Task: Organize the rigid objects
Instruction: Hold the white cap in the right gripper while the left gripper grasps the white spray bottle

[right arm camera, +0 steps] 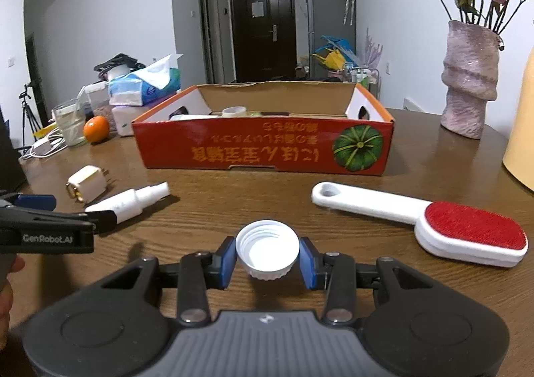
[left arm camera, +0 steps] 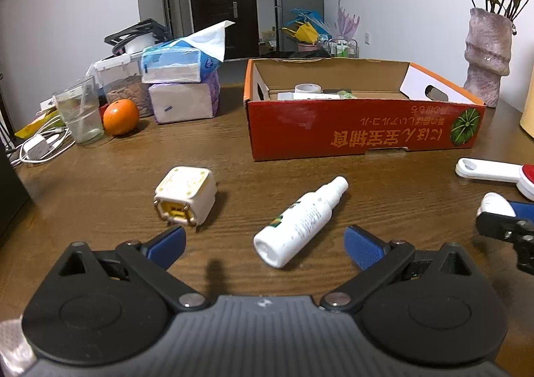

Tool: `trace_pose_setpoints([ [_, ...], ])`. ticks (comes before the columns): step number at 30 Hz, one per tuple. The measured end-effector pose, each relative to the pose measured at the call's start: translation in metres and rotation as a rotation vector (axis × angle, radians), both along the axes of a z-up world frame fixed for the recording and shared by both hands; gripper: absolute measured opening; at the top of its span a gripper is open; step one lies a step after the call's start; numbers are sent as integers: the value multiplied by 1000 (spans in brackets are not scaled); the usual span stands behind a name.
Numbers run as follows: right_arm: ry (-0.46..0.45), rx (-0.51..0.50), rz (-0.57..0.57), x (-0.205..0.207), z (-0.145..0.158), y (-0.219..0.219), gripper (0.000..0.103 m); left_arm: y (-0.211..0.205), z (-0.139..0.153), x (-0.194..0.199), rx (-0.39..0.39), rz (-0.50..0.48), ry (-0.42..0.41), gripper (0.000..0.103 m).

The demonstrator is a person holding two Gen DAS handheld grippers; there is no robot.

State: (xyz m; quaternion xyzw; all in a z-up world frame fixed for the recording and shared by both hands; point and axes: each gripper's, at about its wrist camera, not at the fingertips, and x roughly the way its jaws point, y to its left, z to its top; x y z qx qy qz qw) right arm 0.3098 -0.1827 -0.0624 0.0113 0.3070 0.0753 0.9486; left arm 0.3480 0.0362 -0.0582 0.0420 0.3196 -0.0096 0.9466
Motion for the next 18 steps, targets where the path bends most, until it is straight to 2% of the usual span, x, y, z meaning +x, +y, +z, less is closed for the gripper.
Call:
trace_pose_setpoints([
  [9,-23,-15,-28,7,0,-10,39,-10,-6,23,13,-30,5,100],
  [15,-32,-9,-39,14,-2,-19,39,-14,-10,29,8,-66,25,84],
  [18,-36,0,-49,18,-2,-24,39,-16,-12,32,-6,-93,49,70],
])
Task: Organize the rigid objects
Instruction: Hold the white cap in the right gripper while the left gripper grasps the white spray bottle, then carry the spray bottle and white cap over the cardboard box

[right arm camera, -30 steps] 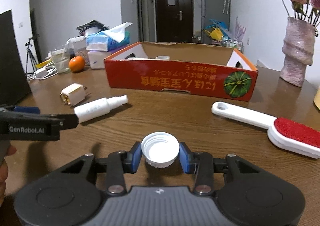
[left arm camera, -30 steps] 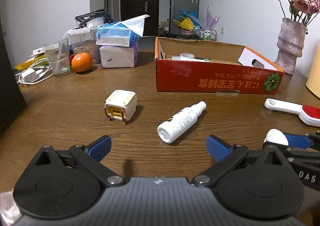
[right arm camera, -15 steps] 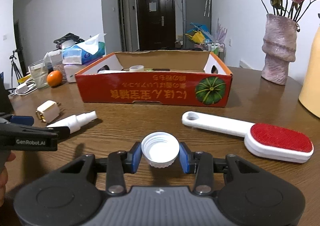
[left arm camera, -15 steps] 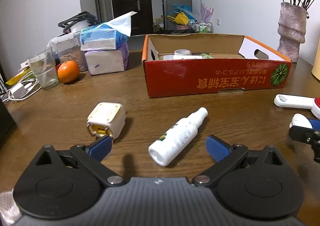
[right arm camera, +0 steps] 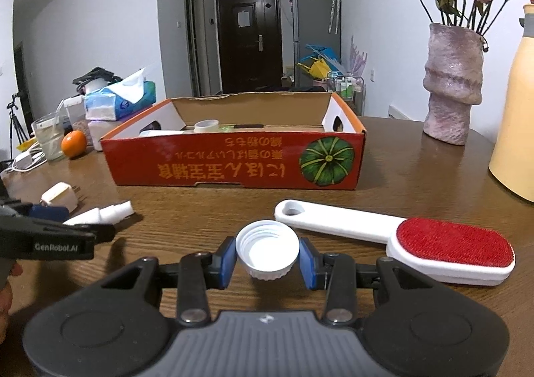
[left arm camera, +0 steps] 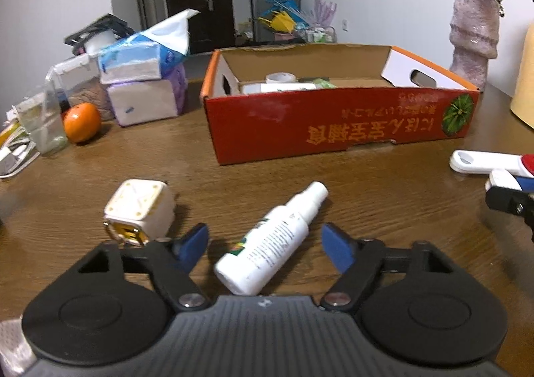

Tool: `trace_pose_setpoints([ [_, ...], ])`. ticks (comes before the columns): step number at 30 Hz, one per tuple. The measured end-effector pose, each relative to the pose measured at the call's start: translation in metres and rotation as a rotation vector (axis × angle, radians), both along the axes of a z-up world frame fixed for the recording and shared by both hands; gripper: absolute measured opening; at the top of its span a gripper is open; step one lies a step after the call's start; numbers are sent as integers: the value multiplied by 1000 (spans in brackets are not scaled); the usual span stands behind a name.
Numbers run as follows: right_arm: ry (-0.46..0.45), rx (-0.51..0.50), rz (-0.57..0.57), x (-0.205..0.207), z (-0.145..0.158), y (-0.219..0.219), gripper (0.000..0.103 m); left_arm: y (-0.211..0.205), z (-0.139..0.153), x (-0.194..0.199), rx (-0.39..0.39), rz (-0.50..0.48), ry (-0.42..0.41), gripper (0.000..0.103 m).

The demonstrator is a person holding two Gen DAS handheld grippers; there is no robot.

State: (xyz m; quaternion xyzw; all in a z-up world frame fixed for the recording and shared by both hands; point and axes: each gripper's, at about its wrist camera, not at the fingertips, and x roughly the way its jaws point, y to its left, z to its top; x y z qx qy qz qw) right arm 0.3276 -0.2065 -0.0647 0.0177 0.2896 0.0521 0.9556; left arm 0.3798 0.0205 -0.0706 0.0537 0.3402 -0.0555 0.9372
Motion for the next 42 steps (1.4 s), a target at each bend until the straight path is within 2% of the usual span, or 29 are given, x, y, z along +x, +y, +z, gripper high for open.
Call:
trace_pose_setpoints([
  [3,-1,3,-10,1,-1,-3,39,2,-1,0,-34,-28,13,59],
  [7,-3,1,-8,2,-1,-3,39,3,0,-2,-65,-51,14,39],
  [26,-27,6,2,-4,2,2,39,-24,15,-26,-96,-93,-36,38],
  [42,-115,75,-9,-8,21,-8,39,-43,49,-35,-170,-65,-119,37],
])
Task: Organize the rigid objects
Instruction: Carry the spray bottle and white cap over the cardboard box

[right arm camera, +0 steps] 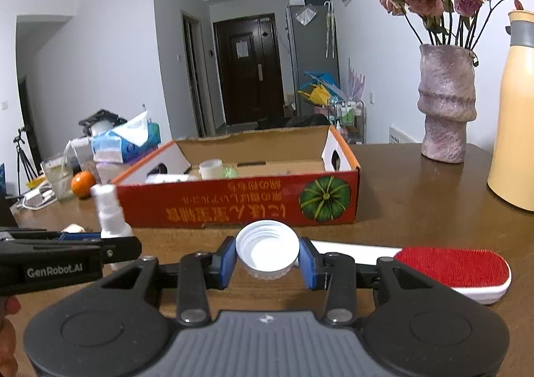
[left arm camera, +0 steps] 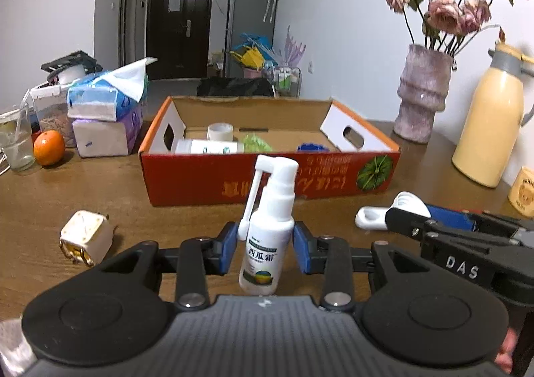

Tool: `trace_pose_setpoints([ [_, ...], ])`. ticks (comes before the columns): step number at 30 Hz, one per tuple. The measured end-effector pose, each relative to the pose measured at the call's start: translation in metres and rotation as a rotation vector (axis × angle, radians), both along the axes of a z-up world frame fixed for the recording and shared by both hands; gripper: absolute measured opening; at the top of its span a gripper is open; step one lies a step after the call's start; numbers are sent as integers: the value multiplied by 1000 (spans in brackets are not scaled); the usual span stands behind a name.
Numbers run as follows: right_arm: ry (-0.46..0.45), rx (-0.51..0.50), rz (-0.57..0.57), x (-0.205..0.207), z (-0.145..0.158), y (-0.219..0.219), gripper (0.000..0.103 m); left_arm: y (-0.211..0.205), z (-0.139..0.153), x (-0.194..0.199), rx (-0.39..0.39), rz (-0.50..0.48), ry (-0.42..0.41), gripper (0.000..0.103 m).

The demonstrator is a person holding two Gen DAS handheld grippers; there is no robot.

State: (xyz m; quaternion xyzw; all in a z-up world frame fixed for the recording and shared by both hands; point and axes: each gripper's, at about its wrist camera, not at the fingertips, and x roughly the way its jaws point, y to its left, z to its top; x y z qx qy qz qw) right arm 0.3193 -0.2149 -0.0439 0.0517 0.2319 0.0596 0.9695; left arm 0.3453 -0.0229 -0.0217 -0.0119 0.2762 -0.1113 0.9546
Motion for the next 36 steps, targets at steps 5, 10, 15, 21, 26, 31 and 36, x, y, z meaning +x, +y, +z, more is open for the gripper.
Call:
trace_pose_setpoints([
  [5,-23,27,-7,5,5,-2,39,-5,10,2,-18,15,-26,37],
  [10,-43,40,-13,12,9,-4,39,-9,20,7,-33,36,-53,37],
  [15,-67,55,-18,20,16,-5,39,-10,30,15,-57,58,-80,37],
  [21,-87,60,-17,33,21,-5,39,-14,35,29,-64,68,-98,37],
  [26,-112,64,-20,44,27,-4,39,-16,38,41,-77,79,-111,37],
  [31,-120,64,-18,57,29,-2,39,-18,41,56,-82,91,-124,37],
  [36,-130,66,-26,71,31,-2,39,-19,44,73,-84,104,-135,37],
])
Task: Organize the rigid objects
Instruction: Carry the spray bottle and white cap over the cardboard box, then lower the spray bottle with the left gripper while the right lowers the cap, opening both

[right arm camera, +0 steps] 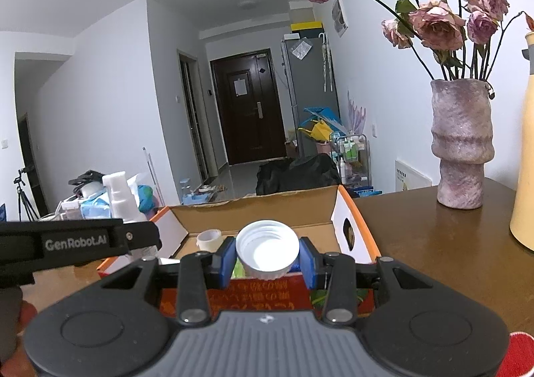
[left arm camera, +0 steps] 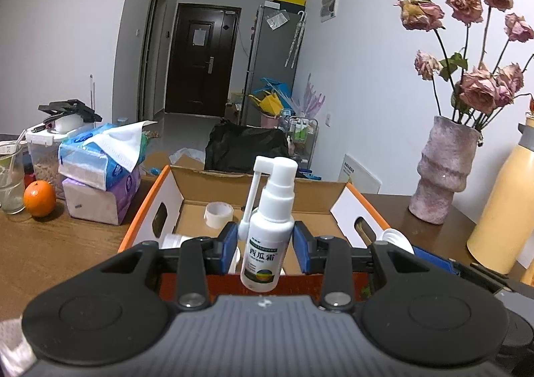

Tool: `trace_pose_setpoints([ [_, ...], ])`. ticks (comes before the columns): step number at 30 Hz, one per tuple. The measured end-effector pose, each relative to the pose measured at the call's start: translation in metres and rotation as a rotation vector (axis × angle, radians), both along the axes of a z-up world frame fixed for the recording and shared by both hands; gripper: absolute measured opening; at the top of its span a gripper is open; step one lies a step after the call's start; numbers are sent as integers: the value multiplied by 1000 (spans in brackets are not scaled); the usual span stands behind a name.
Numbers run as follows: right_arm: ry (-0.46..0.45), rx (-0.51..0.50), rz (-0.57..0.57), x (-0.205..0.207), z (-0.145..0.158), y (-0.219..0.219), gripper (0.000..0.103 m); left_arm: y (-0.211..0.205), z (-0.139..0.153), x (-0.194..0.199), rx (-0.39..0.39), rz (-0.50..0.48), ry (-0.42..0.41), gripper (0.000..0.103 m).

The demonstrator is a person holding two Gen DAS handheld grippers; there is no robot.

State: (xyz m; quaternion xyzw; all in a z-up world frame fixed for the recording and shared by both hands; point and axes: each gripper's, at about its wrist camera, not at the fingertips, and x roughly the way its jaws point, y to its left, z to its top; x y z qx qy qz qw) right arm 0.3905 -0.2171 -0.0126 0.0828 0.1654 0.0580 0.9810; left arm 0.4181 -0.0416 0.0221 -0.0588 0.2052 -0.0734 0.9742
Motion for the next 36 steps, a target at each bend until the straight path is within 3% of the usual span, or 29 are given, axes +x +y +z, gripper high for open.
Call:
trace_pose_setpoints([
  [20,3,4,-54,63,3,-10,39,2,-9,60,-31,45,34,37],
  [36,41,-25,-85,106,-6,-13,39,8,-20,106,-7,81,52,37],
])
